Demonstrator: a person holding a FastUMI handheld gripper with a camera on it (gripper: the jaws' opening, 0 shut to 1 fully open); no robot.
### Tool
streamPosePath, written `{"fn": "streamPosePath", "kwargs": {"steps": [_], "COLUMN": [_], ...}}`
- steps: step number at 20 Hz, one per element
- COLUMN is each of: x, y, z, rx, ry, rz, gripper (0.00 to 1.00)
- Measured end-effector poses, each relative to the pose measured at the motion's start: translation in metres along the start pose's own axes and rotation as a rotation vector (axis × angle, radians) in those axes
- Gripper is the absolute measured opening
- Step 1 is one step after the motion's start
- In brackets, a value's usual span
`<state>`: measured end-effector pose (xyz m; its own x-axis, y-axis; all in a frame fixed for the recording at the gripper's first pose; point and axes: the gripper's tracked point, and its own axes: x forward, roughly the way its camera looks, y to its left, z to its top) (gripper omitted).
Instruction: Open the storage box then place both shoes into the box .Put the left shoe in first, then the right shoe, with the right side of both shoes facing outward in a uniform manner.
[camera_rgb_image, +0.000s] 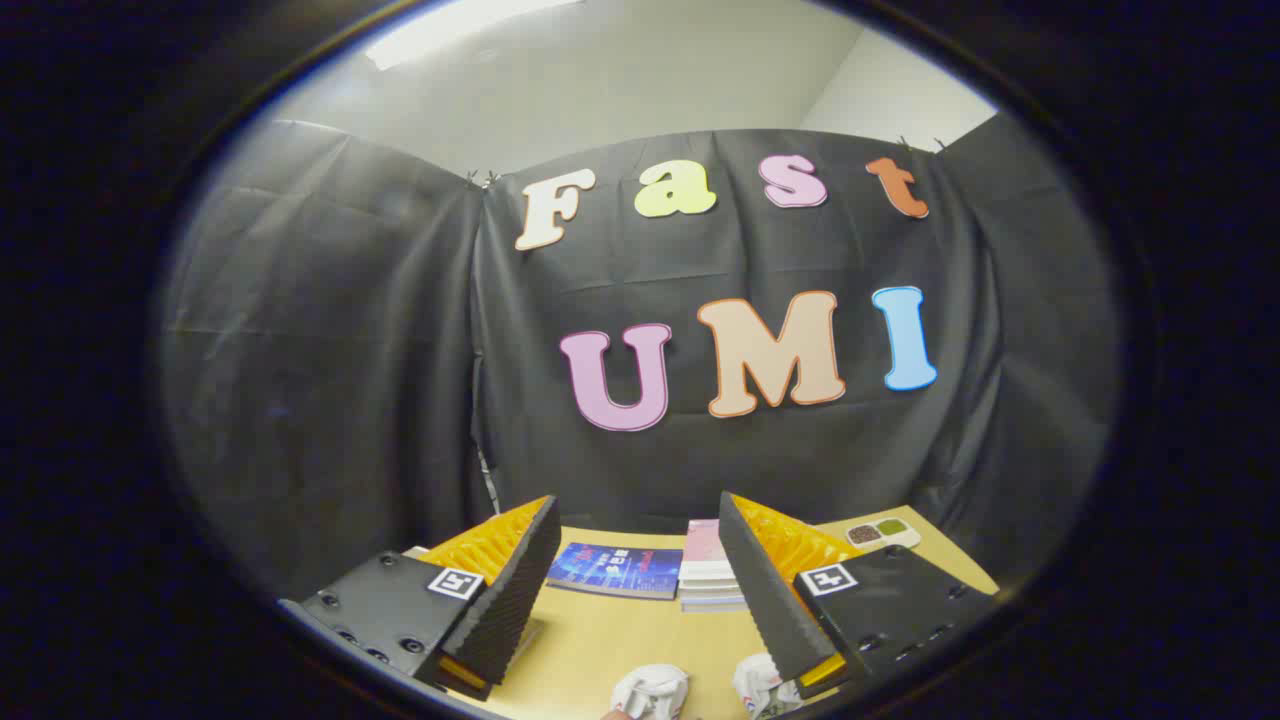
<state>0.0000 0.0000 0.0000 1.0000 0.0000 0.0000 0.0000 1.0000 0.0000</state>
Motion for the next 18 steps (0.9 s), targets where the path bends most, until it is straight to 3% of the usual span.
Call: {"fn": "streamPosePath", "kwargs": {"steps": [18], "x": [-0.025], "y": [-0.029], "z": [-0.007], "rx": [-0.031], "ry": [0.02], "rz": [-0.112], "gripper": [0.99]}}
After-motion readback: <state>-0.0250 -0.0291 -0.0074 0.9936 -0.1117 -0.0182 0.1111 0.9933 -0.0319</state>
